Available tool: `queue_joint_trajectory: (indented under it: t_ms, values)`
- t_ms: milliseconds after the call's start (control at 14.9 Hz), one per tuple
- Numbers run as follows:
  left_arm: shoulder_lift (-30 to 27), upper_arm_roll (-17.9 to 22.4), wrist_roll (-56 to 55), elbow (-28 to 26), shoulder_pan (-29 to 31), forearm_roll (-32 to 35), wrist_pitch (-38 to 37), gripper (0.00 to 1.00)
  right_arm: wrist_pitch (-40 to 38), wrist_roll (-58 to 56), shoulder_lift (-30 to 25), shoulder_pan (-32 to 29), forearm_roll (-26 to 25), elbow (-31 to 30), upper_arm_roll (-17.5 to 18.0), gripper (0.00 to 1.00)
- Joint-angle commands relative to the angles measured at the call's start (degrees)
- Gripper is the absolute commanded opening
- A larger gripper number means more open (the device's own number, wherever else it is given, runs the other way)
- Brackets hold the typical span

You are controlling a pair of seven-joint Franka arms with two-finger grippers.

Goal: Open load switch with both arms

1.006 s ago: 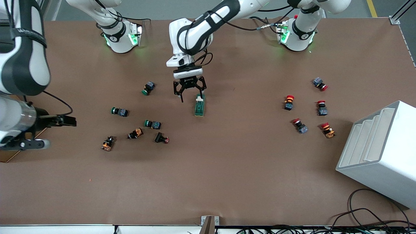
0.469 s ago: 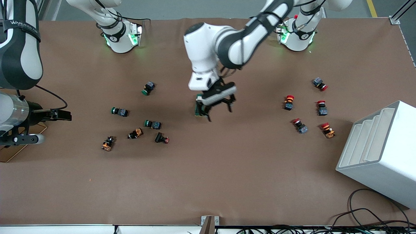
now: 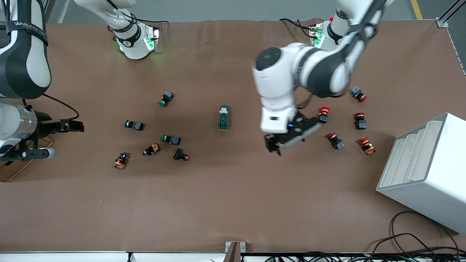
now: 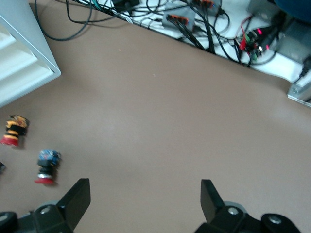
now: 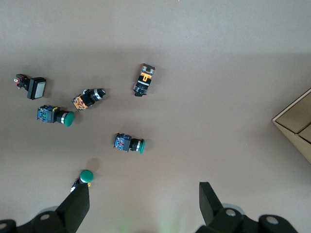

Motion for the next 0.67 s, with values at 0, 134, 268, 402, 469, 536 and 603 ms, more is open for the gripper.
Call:
queue_joint_trajectory:
  t_ms: [0, 134, 268, 402, 469, 536, 603]
  values:
    - [-4.5, -0.7, 10.8, 2.5, 5.8, -9.4, -2.6, 1.0, -0.3, -0.1, -0.9, -0.4, 0.5, 0.3, 0.6, 1.0]
    - [-5.8, -0.8, 18.9, 4.3, 8.8, -12.6, -5.4, 1.0, -0.8, -0.3, -3.1, -0.7, 0.8, 0.1, 0.6, 1.0]
    - [-6.4, -0.7, 27.5, 7.1, 11.3, -14.1, -9.7, 1.0, -1.1, -0.4, -5.8, -0.3, 0.7, -1.5, 0.6, 1.0]
    - [-8.4, -0.7, 35.4, 7.8, 15.7, -18.9, -12.6, 1.0, -1.1, -0.3, -8.5, -0.3, 0.7, -3.5, 0.6, 1.0]
    - [-9.8, -0.7, 38.7, 7.8, 18.0, -21.6, -13.5, 1.0, -0.7, -0.3, -9.7, -0.3, 0.7, -4.4, 0.6, 1.0]
    - [-10.5, -0.8, 42.7, 7.8, 20.1, -24.8, -14.8, 1.0, -0.7, -0.3, -10.4, -0.2, 0.8, -5.2, 0.6, 1.0]
    - [-11.4, -0.6, 46.0, 7.9, 20.9, -26.7, -16.7, 1.0, -0.6, 0.1, -11.1, -0.1, 0.8, -5.8, 0.6, 1.0]
